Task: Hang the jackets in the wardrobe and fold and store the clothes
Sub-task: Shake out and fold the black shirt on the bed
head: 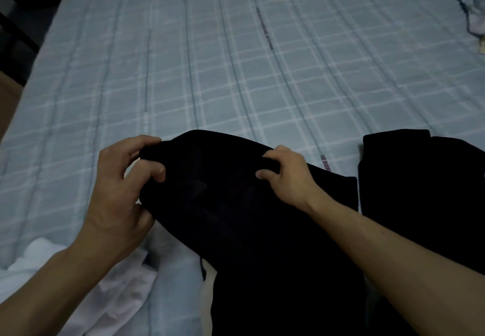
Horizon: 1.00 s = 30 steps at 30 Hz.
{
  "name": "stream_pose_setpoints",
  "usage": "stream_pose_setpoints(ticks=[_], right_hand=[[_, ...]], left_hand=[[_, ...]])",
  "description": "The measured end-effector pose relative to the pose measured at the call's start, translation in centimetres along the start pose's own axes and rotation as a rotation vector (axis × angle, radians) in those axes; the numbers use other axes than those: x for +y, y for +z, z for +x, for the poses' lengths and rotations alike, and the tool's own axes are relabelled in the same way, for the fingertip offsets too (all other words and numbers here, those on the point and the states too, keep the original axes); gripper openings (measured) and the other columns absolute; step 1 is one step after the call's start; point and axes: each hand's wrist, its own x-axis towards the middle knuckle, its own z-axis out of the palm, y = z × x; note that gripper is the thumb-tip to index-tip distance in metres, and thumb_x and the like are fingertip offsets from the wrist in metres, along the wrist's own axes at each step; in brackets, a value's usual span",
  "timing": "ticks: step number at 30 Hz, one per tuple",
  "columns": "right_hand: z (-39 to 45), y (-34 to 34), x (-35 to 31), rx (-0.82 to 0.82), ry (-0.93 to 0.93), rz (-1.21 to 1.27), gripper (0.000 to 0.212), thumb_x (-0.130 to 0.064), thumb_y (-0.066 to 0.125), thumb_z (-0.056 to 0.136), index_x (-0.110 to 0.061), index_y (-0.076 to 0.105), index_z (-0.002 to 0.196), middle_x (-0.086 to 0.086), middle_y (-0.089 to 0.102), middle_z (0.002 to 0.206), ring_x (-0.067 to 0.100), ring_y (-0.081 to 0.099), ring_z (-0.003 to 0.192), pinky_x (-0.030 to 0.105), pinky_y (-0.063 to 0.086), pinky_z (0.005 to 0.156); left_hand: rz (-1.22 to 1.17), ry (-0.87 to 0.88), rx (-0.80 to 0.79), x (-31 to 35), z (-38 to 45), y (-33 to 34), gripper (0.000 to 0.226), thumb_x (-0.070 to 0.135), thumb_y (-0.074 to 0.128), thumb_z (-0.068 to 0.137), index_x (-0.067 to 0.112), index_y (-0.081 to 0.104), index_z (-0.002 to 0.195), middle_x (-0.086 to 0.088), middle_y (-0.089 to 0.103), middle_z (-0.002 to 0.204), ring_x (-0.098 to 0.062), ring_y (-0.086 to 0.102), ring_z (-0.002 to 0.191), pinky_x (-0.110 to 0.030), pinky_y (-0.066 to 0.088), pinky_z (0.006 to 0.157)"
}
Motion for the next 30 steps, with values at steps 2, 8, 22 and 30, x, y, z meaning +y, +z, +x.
stream_pose_setpoints(ticks=[2,8,22,30], right_hand=[[0.6,-0.3,0.3,0.07,0.047,-0.016,0.01,-0.013,0.072,0.086,-0.018,0.069,0.094,-0.003,0.052,0.094,0.011,0.052,0.087,0.01,0.035,0.07],[1.2,0.0,0.9,0.025,0.006,-0.173,0.015,-0.02,0.066,0.091,-0.014,0.065,0.105,0.0,0.05,0.101,0.018,0.052,0.094,0.025,0.036,0.078],[-6.7,2.4,0.3,-0.482,-0.259,-0.456,0.032,-0.035,0.036,0.1,-0.018,0.053,0.12,0.005,0.054,0.119,0.022,0.055,0.107,0.026,0.038,0.079],[-8.1,-7.1,-2.0,-0.216,0.16,0.805,0.058,-0.053,0.073,0.079,-0.019,0.06,0.124,0.0,0.072,0.106,0.011,0.069,0.094,0.025,0.055,0.075]], left_hand=[[0.008,0.002,0.018,-0.4,0.0,-0.5,0.013,0.0,0.066,0.079,0.002,0.06,0.09,-0.026,0.049,0.126,-0.04,0.049,0.118,-0.061,0.047,0.088],[0.008,-0.026,0.055,-0.3,0.4,-1.0,0.009,-0.001,0.066,0.077,-0.005,0.064,0.085,-0.029,0.053,0.124,-0.019,0.043,0.122,-0.047,0.048,0.095],[-0.099,-0.105,0.137,5.1,6.1,3.0,0.015,0.006,0.069,0.078,0.007,0.069,0.094,-0.018,0.052,0.128,-0.03,0.045,0.116,-0.018,0.035,0.099],[-0.27,-0.037,-0.049,11.4,9.0,9.4,0.031,0.003,0.063,0.077,0.015,0.075,0.103,-0.009,0.054,0.104,-0.023,0.049,0.097,-0.036,0.044,0.085]])
